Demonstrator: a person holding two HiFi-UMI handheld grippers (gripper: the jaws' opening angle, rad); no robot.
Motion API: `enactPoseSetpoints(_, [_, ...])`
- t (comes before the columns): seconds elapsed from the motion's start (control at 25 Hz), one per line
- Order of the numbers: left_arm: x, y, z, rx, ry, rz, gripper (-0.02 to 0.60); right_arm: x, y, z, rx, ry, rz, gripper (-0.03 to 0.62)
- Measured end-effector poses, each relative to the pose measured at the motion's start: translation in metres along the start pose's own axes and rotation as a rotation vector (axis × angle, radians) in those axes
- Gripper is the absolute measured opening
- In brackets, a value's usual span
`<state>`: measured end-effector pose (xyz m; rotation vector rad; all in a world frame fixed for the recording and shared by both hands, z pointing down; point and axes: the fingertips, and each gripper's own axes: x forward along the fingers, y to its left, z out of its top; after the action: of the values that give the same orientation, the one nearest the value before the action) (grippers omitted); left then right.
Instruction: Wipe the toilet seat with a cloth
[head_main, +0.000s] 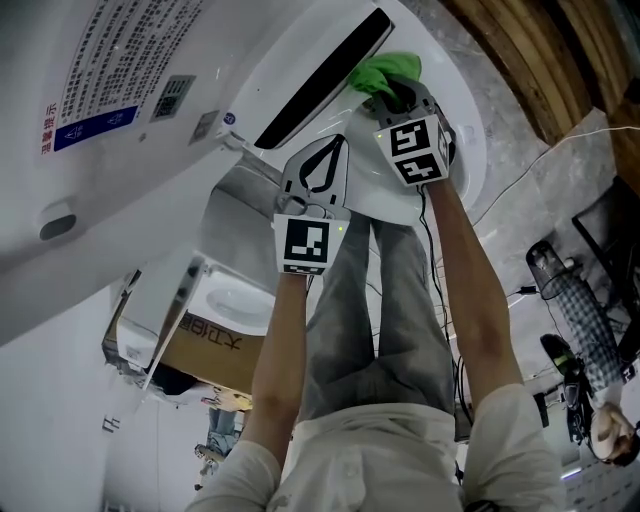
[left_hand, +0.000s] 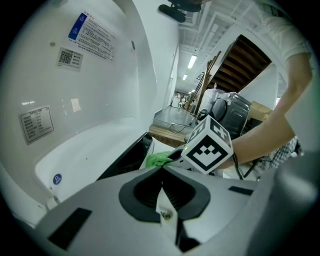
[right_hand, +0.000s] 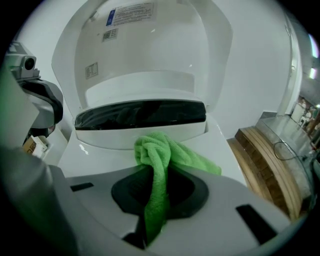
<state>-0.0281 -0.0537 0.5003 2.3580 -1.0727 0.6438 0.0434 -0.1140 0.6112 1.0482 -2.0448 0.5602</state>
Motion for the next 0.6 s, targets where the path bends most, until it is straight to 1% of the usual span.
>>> enactPoseSetpoints(0.24, [0.007, -0.008, 0.007, 0.010, -0.006, -0.012, 0.012, -0.004, -0.020, -0.002, 0.028, 0.004, -0.038, 0.044])
enactPoseSetpoints(0.6, [0.016, -0.025, 0.013, 0.020, -0.006, -0.028, 0.012, -0.013, -0.044, -0.013, 0.047, 0.009, -0.071, 0.044])
